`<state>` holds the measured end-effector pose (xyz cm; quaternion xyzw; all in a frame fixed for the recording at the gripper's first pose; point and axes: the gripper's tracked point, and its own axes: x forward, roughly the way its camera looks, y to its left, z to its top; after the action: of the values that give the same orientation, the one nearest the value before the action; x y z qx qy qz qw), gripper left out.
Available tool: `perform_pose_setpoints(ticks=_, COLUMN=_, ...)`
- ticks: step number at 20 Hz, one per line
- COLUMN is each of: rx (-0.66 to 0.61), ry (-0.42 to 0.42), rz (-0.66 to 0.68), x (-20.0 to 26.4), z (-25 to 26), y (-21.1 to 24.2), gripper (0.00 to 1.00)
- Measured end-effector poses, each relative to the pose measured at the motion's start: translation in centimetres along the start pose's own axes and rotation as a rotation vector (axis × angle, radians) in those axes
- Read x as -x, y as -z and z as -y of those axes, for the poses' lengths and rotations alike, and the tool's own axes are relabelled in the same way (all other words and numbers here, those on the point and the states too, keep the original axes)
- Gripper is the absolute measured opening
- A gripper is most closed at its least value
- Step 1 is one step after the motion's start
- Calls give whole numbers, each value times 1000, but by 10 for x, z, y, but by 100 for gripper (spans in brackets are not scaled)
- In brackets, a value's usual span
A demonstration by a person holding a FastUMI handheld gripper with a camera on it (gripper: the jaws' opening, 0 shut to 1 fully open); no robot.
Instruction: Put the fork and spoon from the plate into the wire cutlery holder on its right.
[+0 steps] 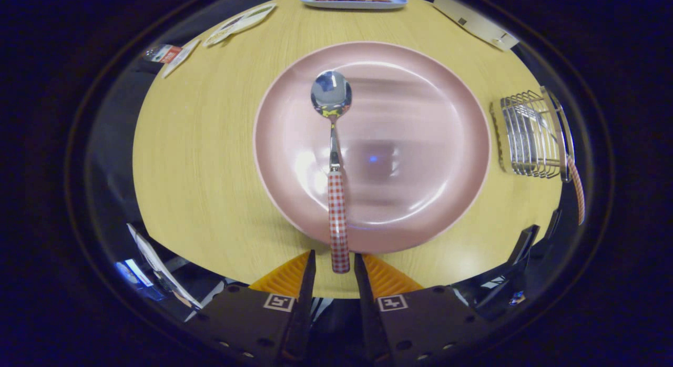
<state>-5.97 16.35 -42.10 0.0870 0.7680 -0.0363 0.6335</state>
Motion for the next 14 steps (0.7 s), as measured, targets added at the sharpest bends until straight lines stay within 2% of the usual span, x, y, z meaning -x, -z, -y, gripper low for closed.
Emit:
perform_pose_setpoints(ticks=2, rx=10, ry=11, rz=-10, x=4, z=6, y=0, gripper=12)
perform_pose_setpoints(ticks=14, rx=40, ry=-3, rz=8, x=62, z=29, y=3, gripper=12)
